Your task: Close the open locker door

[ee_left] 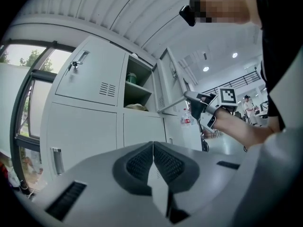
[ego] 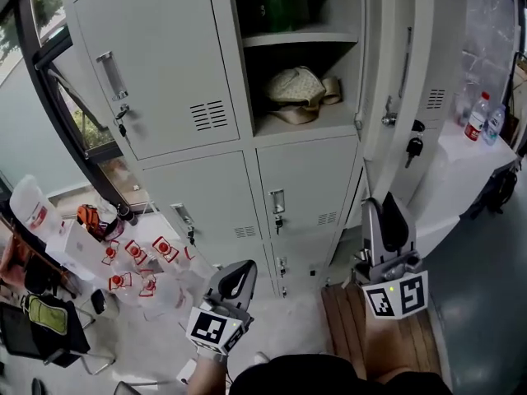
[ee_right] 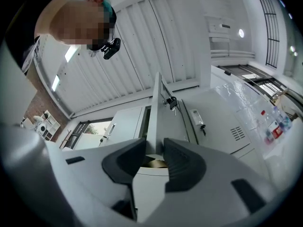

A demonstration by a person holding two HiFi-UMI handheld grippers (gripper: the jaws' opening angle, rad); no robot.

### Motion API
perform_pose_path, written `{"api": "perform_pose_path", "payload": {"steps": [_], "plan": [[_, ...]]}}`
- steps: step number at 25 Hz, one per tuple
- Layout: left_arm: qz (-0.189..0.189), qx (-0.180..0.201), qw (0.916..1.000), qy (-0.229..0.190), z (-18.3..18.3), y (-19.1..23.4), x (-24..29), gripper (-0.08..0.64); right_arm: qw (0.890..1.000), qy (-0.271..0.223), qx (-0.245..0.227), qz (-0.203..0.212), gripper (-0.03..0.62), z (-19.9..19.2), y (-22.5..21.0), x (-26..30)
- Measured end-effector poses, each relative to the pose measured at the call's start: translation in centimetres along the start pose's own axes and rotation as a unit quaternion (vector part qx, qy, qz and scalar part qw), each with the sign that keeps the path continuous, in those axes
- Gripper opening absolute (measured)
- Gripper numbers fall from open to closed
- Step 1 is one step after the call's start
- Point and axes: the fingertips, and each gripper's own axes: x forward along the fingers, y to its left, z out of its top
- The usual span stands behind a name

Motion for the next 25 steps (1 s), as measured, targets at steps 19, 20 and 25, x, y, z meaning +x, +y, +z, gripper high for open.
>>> {"api": "perform_pose_path", "payload": {"steps": [19,20,25], "plan": [[0.099,0.008,0.995,-0.007,0.6,5.0,-6.5,0.023,0.996,0.017,0.006,0.088,0.117,-4.3,8.2,7.8],[0.105,0.01,0.9944,-0.009,0.8,5.2,-6.8,0.023,0.995,0.015,0.004,0.095,0.117,-4.4,8.6,8.3],[0.132,0.011,0.9911,-0.011,0.8,6.5,-7.8,0.023,0.992,0.01,0.004,0.128,0.117,-5.4,10.7,10.7]]}}
